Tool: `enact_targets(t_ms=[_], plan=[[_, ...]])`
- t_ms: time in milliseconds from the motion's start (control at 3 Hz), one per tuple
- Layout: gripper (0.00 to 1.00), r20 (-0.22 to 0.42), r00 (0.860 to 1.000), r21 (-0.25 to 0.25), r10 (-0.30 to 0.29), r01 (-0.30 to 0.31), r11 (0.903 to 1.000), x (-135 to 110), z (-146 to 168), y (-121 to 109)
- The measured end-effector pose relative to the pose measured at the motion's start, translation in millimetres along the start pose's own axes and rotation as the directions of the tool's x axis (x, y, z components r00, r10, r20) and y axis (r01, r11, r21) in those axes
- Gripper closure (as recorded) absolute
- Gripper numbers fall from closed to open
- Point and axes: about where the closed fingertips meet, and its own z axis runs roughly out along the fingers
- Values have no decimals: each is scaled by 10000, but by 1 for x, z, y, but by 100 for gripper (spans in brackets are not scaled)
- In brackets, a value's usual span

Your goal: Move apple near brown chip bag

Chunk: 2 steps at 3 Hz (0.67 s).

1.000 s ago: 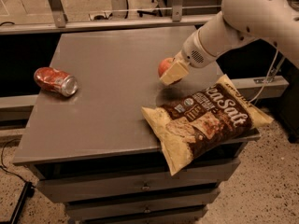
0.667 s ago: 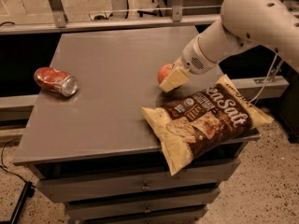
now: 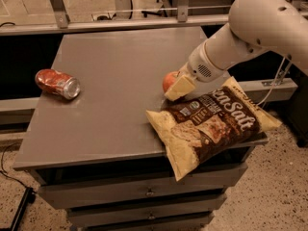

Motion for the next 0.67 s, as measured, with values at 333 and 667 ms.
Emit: enact_targets(t_ms=[333,667], plan=[[37,-60,10000,-67,16,-17,10000,5,0,6],[14,-92,10000,-106,22,-23,9999,7,1,9]])
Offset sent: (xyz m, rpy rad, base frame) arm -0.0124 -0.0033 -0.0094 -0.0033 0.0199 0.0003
